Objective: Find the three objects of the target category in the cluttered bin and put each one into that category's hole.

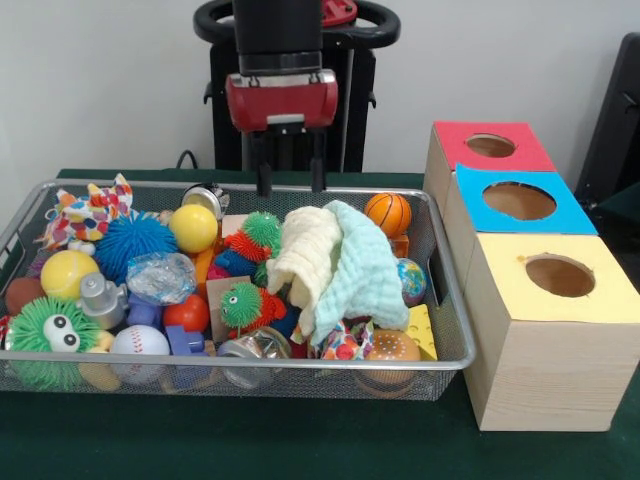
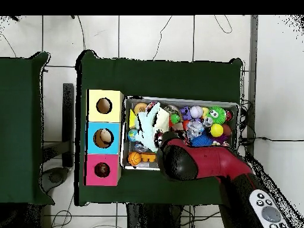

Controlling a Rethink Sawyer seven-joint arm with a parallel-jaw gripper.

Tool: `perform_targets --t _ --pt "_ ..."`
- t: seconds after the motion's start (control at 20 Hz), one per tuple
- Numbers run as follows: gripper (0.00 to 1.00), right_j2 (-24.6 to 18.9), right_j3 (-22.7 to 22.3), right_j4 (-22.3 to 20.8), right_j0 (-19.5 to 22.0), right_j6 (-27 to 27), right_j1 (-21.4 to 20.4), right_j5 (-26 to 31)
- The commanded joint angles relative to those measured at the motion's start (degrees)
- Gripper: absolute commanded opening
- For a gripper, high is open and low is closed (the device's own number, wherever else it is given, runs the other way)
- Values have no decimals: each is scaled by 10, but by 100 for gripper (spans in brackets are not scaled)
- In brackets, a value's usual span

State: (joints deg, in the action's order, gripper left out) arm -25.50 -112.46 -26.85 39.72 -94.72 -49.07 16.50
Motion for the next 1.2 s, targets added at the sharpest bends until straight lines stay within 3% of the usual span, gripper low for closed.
perform_targets --t 0.05,0.35,0.8,1.2 --pt "100 -63 10 34 36 55 -45 119" --pt "100 -82 14 26 59 64 -46 128" --pt "100 -34 37 -57 52 62 -13 111" --pt "100 -33 38 -99 59 81 -6 129"
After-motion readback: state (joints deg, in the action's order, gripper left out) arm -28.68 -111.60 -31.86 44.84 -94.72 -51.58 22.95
